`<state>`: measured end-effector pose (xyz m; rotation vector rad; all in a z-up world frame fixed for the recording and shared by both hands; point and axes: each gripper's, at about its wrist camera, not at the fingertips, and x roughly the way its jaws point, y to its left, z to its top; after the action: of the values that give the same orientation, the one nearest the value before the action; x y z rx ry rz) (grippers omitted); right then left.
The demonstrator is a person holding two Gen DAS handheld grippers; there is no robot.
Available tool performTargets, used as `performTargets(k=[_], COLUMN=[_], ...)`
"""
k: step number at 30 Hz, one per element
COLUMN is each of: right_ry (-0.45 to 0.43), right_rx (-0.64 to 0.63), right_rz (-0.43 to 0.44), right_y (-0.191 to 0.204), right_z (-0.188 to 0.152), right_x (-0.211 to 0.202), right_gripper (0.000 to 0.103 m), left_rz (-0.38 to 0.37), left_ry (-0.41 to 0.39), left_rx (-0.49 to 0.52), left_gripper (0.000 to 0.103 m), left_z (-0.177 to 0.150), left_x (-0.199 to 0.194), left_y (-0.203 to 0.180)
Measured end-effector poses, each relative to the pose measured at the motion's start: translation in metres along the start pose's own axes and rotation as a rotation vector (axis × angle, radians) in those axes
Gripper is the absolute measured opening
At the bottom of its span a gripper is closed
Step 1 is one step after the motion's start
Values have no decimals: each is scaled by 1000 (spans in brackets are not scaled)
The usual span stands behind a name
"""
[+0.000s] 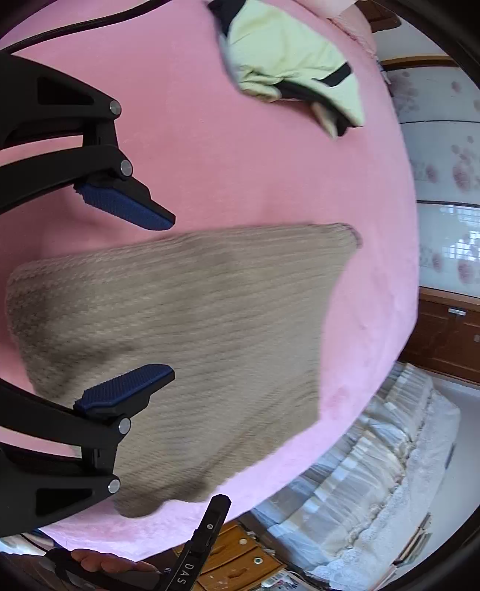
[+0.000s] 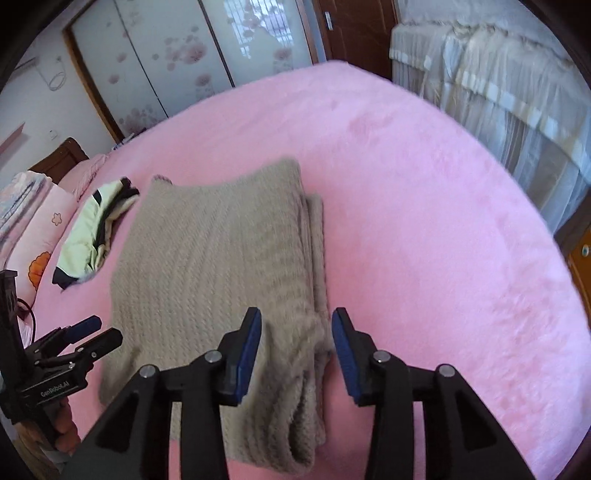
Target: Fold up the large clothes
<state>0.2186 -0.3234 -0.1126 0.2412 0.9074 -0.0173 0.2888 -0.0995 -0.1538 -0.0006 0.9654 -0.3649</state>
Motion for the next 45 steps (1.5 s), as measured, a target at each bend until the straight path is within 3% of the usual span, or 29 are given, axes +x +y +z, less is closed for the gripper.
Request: performTargets(k=[5, 7, 9, 12, 13, 14, 17, 24, 28, 30, 32, 34, 38, 41, 45], right_ry=[-60, -43, -10, 56, 76, 97, 106, 109, 108, 87, 46, 1, -57, -115, -193], right_rx=[29, 41, 42, 30, 31, 37, 74, 83, 65, 52, 31, 8, -25, -73, -150], right_rz=[126, 152, 146, 44, 2, -25, -19, 15, 24, 41, 49, 61, 111, 96, 29], right_y=[18, 28, 37, 34, 26, 18, -6, -10, -1, 2, 6, 10, 17, 26, 39], right_z=[46, 61, 72, 78, 75, 74, 68, 66, 66, 64, 61, 59, 53, 47, 33], right_x=[10, 32, 58, 98, 108, 118, 125, 117, 88, 67, 39, 7, -46, -85, -125], right_gripper=[40, 40, 37, 34, 28, 12, 0, 0, 8, 18, 36, 46, 47, 48, 64], left_rz=[-7, -28, -61, -25, -9, -2, -16, -5, 20, 33, 45, 63, 125, 142, 104], left_ry=[-34, -31, 3, 41, 40, 42, 44, 36, 39, 33, 10, -33, -90, -116, -142], left_rx=[11, 2, -3, 5, 9, 14, 29, 48, 69, 61, 52, 48, 73, 98, 104], left_gripper=[74, 67, 54, 53, 53, 53, 50, 50, 54, 61, 72, 79, 80, 80, 80], left_z=[46, 62, 73, 81, 81, 82, 80, 75, 75, 74, 73, 70, 63, 57, 47], left_x=[6, 18, 36, 64, 69, 73, 83, 82, 61, 45, 24, -3, -52, -83, -125], left_y=[-8, -13, -17, -21, -21, -20, -18, -19, -24, -23, -23, -25, -35, -41, -51])
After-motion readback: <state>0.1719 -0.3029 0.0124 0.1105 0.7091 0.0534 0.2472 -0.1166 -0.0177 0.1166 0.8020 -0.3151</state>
